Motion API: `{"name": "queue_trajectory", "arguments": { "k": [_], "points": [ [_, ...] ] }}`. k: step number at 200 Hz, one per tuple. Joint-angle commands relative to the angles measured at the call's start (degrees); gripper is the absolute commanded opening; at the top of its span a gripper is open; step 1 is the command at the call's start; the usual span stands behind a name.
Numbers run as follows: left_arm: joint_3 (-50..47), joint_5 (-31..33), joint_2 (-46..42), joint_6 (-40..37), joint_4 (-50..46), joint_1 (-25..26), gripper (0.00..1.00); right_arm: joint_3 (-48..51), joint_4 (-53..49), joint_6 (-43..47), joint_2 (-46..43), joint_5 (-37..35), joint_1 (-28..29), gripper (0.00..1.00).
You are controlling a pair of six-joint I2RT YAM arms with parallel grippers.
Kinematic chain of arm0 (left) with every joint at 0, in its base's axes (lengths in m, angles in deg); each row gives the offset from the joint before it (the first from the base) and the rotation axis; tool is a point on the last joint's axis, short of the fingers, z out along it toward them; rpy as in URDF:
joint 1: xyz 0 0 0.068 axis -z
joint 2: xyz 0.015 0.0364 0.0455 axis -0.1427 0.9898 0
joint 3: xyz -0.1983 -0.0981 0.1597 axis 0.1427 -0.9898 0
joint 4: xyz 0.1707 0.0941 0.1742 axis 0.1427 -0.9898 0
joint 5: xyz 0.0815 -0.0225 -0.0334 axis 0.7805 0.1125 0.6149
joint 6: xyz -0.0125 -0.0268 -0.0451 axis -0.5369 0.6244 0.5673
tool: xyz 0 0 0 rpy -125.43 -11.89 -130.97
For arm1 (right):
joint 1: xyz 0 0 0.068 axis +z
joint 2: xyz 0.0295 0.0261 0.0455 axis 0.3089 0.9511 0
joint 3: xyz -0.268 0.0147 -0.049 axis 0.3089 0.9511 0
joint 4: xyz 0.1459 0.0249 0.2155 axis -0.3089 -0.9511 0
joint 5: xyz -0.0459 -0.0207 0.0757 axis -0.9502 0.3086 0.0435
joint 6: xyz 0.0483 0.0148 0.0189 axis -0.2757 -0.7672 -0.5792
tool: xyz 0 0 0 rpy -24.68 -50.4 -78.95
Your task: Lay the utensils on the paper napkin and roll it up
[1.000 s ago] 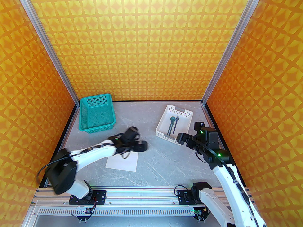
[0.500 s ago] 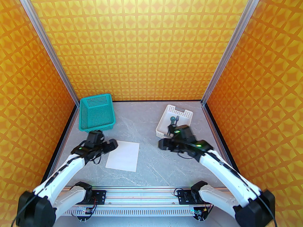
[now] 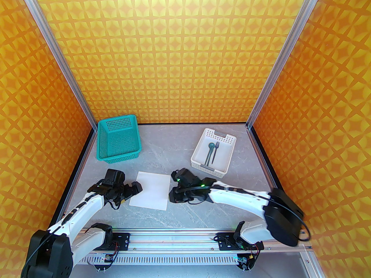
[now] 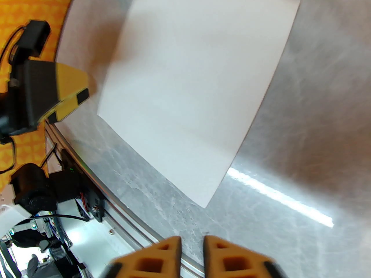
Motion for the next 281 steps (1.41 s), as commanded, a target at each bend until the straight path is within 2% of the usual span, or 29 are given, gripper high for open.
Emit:
{"name": "queue_trajectory", "arguments": {
  "k": [1, 67, 171, 229, 281],
  "points": [
    [-1.04, -3.67, 0.85, -0.84, 3.18, -0.37, 0.99, 0.0, 4.92, -2.84, 3.1, 0.84, 1.53, 0.01],
    [-1.53, -4.25, 5.63, -1.41, 5.4, -0.24, 0.99, -2.51, 8.17, -2.88, 10.43, 1.41, 3.11, 0.0],
    [-1.06, -4.51, 5.43, -1.66, 5.13, 0.21, 0.99, -5.21, 2.95, 0.07, 17.83, -1.32, 3.27, 0.0],
    [0.0, -4.69, 4.75, -1.7, 4.41, 1.0, 0.99, -4.69, -4.88, 2.74, 16.07, -8.19, 3.04, 0.0],
    [1.09, -4.69, 4.99, -1.83, 4.73, 1.16, 0.99, -1.8, -7.46, 3.8, 13.05, -9.99, 1.16, 0.0]
  ]
}}
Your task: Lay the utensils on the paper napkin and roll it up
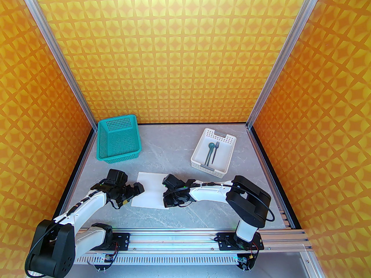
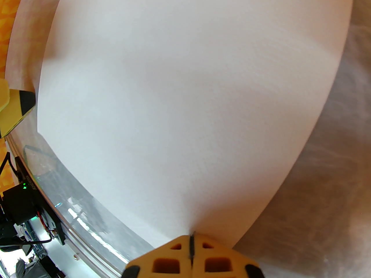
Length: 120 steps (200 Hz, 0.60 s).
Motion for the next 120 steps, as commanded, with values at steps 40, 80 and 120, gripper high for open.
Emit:
{"name": "queue_trajectory", "arguments": {
  "k": [40, 80, 120],
  "points": [
    [2.29, -2.04, 2.07, -0.45, 3.99, 3.72, 0.99, 5.85, -9.32, 4.04, -3.4, -5.81, -3.88, 0.0],
    [3.38, -2.02, 4.28, 0.4, 5.73, 5.28, 0.99, 6.56, -13.47, 9.12, -5.36, -6.73, -6.28, 0.0],
    [4.79, -2.04, 5.69, 1.7, 7.57, 7.04, 0.99, 9.18, -12.89, 7.8, -7.45, -6.18, -7.62, 0.0]
  ]
}}
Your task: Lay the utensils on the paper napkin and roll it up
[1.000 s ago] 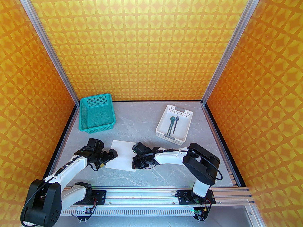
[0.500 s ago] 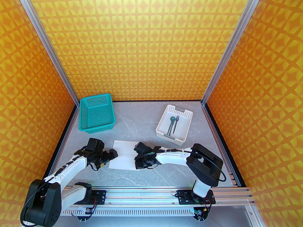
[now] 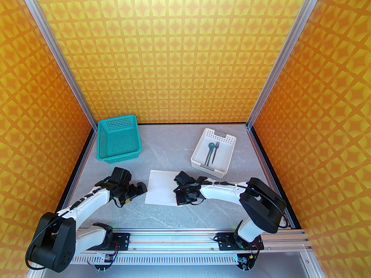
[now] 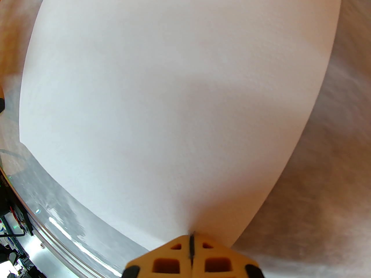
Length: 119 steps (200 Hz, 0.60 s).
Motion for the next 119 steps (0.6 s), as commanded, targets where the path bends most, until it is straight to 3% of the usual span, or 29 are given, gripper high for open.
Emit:
{"name": "queue_trajectory", "arguments": {
  "k": [1, 119],
  "points": [
    [2.03, -3.49, 1.65, 0.88, 6.85, 2.22, 0.99, 3.26, -5.42, 0.28, 0.0, -2.76, -0.64, 0.0],
    [5.93, -1.89, 3.7, 2.16, 8.71, 4.78, 0.99, 5.17, 7.95, -6.86, -2.46, 11.29, -0.55, 0.03]
  ]
}}
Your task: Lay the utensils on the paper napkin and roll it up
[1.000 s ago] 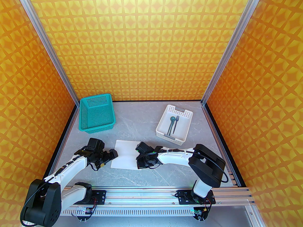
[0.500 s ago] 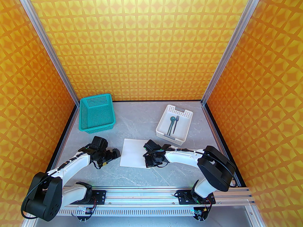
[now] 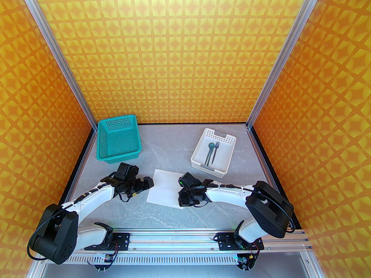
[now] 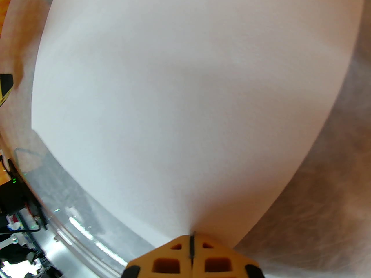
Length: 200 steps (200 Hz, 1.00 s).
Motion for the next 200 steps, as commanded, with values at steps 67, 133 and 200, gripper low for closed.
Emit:
{"name": "queue_trajectory", "arguments": {
  "k": [67, 133, 200],
  "points": [
    [2.85, 0.83, 1.54, -0.39, -0.36, 2.48, 0.99, -1.27, -5.08, 1.62, -0.98, -2.54, 0.19, 0.04],
    [4.42, 5.07, -0.19, -0.8, -0.66, 3.7, 0.99, -7.16, -18.78, 7.91, -17.33, -17.25, -4.46, 0.19],
    [7.41, 18.64, -13.48, -3.28, -3.68, 3.57, 0.99, -16.07, -23.48, 17.52, -23.86, -16.23, -25.27, 0.34]
  ]
}}
